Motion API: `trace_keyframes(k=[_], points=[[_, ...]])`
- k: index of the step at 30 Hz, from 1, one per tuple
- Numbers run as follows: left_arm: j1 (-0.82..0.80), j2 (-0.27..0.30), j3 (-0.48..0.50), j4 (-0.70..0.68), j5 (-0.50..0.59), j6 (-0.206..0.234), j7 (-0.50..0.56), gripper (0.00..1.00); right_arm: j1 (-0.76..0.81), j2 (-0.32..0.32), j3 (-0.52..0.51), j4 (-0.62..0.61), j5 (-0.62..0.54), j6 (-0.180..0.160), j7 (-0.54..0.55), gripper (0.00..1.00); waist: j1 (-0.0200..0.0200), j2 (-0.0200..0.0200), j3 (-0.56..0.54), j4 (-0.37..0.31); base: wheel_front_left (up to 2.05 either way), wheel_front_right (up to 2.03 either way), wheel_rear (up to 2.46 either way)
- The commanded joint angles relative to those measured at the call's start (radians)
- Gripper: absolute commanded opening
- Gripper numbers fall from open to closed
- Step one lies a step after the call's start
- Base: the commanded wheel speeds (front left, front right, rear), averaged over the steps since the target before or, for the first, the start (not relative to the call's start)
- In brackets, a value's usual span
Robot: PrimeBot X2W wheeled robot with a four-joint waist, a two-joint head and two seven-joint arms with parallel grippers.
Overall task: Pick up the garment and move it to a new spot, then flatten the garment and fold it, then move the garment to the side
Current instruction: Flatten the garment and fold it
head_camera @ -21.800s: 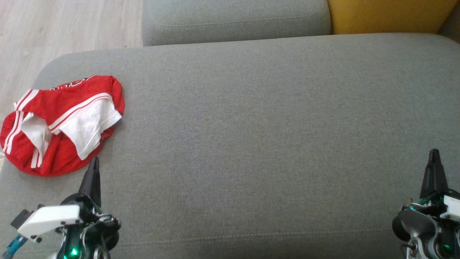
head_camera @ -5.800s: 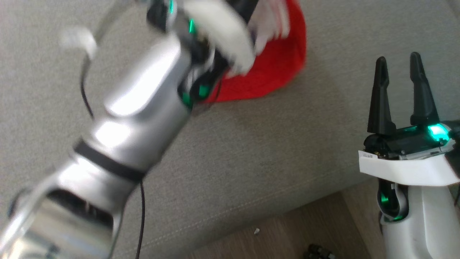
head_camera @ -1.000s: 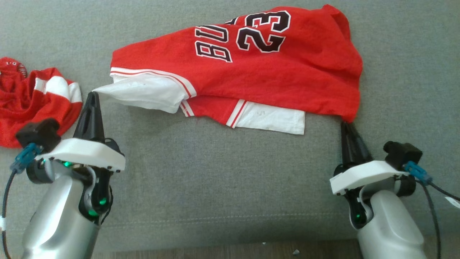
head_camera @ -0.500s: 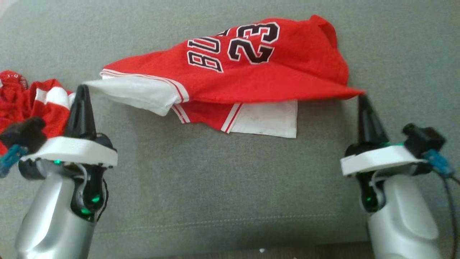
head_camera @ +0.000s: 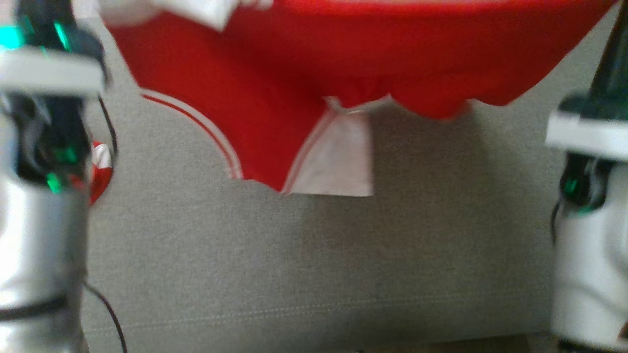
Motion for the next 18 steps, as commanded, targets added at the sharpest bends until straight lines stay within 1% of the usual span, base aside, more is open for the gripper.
trace_keyframes(k=[1, 4, 7, 8, 11, 15, 16, 18], points=[[-0.118, 0.040, 0.042, -0.041, -0.008, 0.009, 0.029, 0.00, -0.103, -0.013, 0.023, -0.035, -0.016, 0.007, -0.004, 0.00, 0.0000, 0.0000, 0.000, -0.005, 0.00, 0.00, 0.00], [-0.281, 0.054, 0.033, -0.005, 0.003, 0.027, 0.077, 0.00, -0.245, -0.043, 0.019, -0.007, -0.020, 0.007, 0.021, 0.00, 0.0000, 0.0000, 0.022, -0.012, 0.00, 0.00, 0.00], [-0.442, 0.066, 0.012, 0.078, 0.033, 0.033, 0.109, 0.00, -0.392, -0.069, 0.026, 0.034, -0.024, 0.007, 0.060, 0.00, 0.0000, 0.0000, 0.065, -0.019, 0.00, 0.00, 0.00], [-0.542, 0.073, -0.002, 0.153, 0.059, 0.033, 0.118, 0.00, -0.487, -0.078, 0.036, 0.078, -0.020, 0.007, 0.082, 0.00, 0.0000, 0.0000, 0.101, -0.025, 0.00, 0.00, 0.00], [-0.690, 0.081, -0.029, 0.281, 0.102, 0.032, 0.130, 0.00, -0.631, -0.096, 0.067, 0.167, -0.023, 0.007, 0.109, 0.00, 0.0000, 0.0000, 0.176, -0.031, 0.00, 0.00, 0.00], [-0.877, 0.090, -0.062, 0.447, 0.178, 0.019, 0.082, 0.00, -0.806, -0.102, 0.110, 0.294, -0.025, 0.007, 0.090, 0.00, 0.0000, 0.0000, 0.281, -0.041, 0.00, 0.00, 0.00], [-0.917, 0.091, -0.070, 0.486, 0.195, 0.011, 0.062, 0.00, -0.844, -0.101, 0.114, 0.328, -0.028, 0.007, 0.077, 0.00, 0.0000, 0.0000, 0.302, -0.045, 0.00, 0.00, 0.00], [-0.993, 0.090, -0.076, 0.554, 0.209, -0.020, 0.017, 0.00, -0.913, -0.092, 0.117, 0.391, -0.041, 0.007, 0.045, 0.00, 0.0000, 0.0000, 0.335, -0.056, 0.00, 0.00, 0.00]])
